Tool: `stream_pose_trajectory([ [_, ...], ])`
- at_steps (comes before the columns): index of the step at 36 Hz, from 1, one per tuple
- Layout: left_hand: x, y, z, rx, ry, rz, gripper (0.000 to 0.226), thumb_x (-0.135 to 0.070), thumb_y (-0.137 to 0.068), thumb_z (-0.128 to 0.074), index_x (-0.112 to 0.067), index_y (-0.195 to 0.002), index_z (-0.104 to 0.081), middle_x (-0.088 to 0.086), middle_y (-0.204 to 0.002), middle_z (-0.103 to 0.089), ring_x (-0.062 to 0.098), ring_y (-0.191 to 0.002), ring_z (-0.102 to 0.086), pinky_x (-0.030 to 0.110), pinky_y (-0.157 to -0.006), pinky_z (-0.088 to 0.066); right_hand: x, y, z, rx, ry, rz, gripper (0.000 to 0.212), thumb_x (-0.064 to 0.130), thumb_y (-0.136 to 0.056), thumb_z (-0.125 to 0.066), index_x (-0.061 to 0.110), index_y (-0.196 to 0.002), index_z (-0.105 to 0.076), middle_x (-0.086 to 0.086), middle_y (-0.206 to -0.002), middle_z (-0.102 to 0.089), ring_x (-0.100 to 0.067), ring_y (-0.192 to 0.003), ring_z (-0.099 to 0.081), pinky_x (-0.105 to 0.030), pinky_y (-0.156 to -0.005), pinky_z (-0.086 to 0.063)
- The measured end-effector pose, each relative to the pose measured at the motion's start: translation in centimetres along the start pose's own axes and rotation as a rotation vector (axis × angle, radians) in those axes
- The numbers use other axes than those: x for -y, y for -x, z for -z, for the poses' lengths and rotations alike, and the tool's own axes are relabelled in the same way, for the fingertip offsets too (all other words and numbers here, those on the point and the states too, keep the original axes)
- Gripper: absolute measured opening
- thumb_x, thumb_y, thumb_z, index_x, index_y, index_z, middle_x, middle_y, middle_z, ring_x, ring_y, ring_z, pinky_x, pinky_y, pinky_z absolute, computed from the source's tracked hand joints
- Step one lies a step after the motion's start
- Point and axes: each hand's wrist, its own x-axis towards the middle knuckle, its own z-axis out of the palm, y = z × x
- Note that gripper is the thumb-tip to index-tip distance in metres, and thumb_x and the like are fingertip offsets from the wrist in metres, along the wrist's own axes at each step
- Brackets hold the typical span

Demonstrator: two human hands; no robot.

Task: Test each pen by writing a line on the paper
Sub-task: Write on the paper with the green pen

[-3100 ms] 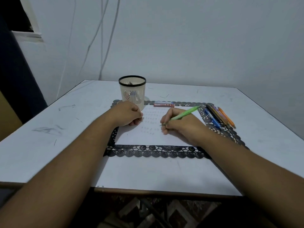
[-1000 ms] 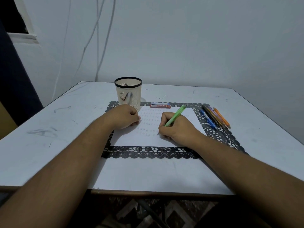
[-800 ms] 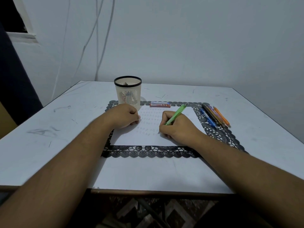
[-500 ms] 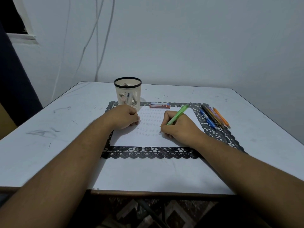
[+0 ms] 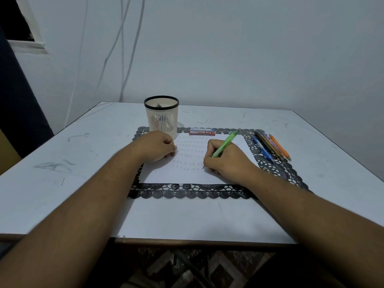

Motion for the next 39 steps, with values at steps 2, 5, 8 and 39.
stream_pose_trajectory([
  [2,0.10,-0.04,-0.12,-0.004,0.004,0.002,0.027,-0.028,-0.098,-0.065,-0.022,-0.073,-0.074,-0.011,-0.077,-0.073,0.001,-0.078,-0.063,0.022,-0.064,-0.043,0.02,0.13,0.05,0.007,0.013,-0.002,0.021,-0.003,-0.084,-0.070,0.003,-0.073,-0.053,-0.004,-0.065,-0.054,-0.010,-0.056,-0.053,-0.025,-0.057,-0.051],
  [5,0.20,-0.09,-0.19,-0.005,0.000,-0.005,0.028,-0.028,-0.097,-0.065,-0.022,-0.072,-0.074,-0.011,-0.076,-0.073,0.002,-0.078,-0.064,0.022,-0.065,-0.044,0.11,0.30,0.06,0.031,0.011,-0.002,0.027,-0.003,-0.085,-0.069,0.011,-0.069,-0.052,-0.007,-0.068,-0.054,-0.010,-0.057,-0.052,-0.022,-0.055,-0.050],
  [8,0.28,-0.14,-0.11,-0.001,-0.006,-0.008,0.028,-0.029,-0.098,-0.065,-0.022,-0.073,-0.074,-0.011,-0.077,-0.073,0.002,-0.078,-0.064,0.023,-0.065,-0.044,0.11,0.24,-0.03,0.037,-0.002,0.005,0.028,-0.003,-0.084,-0.069,0.013,-0.068,-0.054,-0.007,-0.067,-0.054,-0.014,-0.061,-0.054,-0.024,-0.056,-0.050],
  [39,0.22,-0.17,-0.09,0.001,-0.012,0.004,0.032,-0.029,-0.098,-0.064,-0.024,-0.067,-0.071,-0.014,-0.072,-0.070,0.003,-0.077,-0.063,0.024,-0.065,-0.044,0.21,0.29,0.44,-0.001,0.063,0.007,0.025,-0.002,-0.085,-0.069,0.010,-0.070,-0.053,-0.006,-0.064,-0.054,-0.008,-0.054,-0.057,-0.030,-0.059,-0.050],
])
